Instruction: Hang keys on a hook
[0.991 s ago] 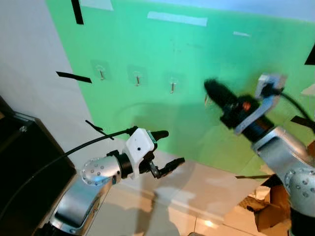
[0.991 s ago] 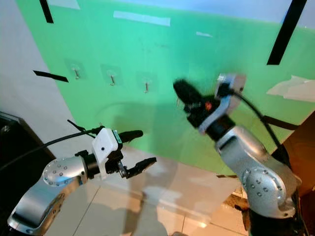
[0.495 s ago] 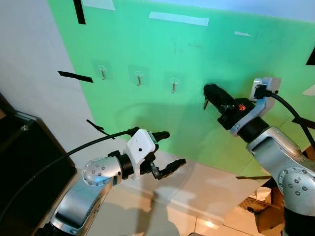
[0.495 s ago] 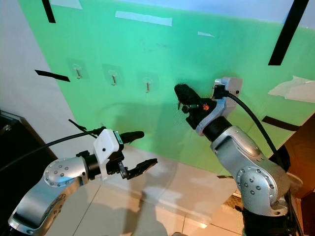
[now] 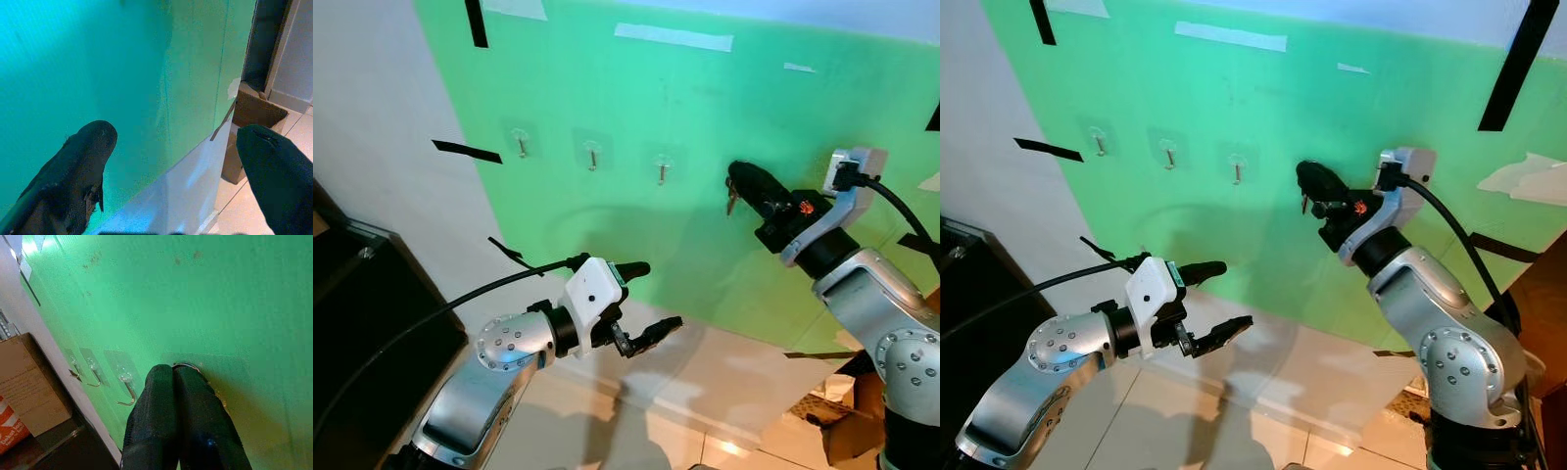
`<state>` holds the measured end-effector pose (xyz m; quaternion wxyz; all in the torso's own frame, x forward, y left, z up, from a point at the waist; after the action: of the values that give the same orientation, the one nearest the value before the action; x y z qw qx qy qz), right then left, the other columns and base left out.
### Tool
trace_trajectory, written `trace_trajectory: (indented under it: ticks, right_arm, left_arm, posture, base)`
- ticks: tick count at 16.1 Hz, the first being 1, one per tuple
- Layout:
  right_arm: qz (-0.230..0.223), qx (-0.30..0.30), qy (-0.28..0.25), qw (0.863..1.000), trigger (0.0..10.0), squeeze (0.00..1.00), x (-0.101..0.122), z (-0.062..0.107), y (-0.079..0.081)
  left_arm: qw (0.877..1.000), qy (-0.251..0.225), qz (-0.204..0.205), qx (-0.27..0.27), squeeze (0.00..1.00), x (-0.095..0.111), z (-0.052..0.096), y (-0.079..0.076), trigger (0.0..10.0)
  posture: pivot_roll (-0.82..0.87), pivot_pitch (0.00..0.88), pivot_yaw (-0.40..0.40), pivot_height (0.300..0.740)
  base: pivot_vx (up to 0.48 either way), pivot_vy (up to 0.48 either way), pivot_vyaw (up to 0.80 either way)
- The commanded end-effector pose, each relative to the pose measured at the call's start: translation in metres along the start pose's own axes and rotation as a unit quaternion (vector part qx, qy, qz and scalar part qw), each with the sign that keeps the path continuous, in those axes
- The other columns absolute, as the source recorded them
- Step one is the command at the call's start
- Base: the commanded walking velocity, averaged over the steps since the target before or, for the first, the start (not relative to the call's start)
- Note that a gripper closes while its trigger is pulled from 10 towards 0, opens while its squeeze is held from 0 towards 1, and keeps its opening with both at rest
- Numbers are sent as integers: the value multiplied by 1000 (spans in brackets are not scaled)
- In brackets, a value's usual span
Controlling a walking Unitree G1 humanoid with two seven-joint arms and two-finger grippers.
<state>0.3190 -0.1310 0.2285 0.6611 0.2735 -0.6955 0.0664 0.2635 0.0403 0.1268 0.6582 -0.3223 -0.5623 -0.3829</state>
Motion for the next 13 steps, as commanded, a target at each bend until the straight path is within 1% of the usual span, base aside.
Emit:
trace_trajectory:
  ticks: [1, 4, 6, 9, 11, 12, 13]
  right_arm:
    - [1, -32, 2, 999, 10000, 0, 2, 5, -16]
    - [-2, -82, 57, 995, 10000, 0, -26, 9, -35]
    - [-1, -87, 64, 994, 10000, 0, -30, 11, -36]
    - [-4, -91, 84, 992, 10000, 0, -42, 16, -39]
    - [-16, -76, 69, 995, 10000, 0, -38, 17, -34]
    - [-27, -57, 43, 997, 10000, 0, -29, 16, -27]
    - [-37, -47, 30, 998, 10000, 0, -24, 15, -24]
  left_arm:
    - [1000, 1, -7, -3, 322, 3, 0, -1, 10000]
    - [1000, 2, -8, -4, 322, 2, -1, 0, 10000]
    - [1000, 2, -8, -4, 322, 3, -2, -1, 10000]
    - [1000, 2, -7, -8, 322, 3, -3, -3, 10000]
    - [1000, 2, -7, -9, 322, 3, -3, -3, 10000]
    - [1000, 1, -7, -9, 322, 3, -3, -3, 10000]
    - [1000, 1, -7, -9, 325, 3, -3, -2, 10000]
  posture:
    - [-75, 0, -1, 740]
    - [-77, 0, -1, 740]
    - [-78, 0, 0, 740]
    - [-80, 0, 4, 740]
    - [-81, 0, 4, 740]
    - [-82, 0, 5, 740]
    - [-82, 0, 5, 740]
  base:
    - [0, 0, 0]
    - [0, 0, 0]
    - [0, 0, 0]
    - [0, 0, 0]
    - [0, 0, 0]
    - [0, 0, 0]
    - [0, 0, 0]
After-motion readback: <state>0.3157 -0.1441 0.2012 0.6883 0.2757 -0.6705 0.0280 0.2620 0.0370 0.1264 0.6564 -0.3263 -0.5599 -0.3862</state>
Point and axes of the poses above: a point about 5 cm out from each wrist's last joint towards the gripper, its own z axis pointing back from the gripper into the wrist, its own x axis along the axis of the wrist's last joint, y = z × x, the point moved 6 cm from there along -z, pointing out of the wrist towards the gripper, and after that the axes turned 7 degrees about z, right-handed, at the moved point
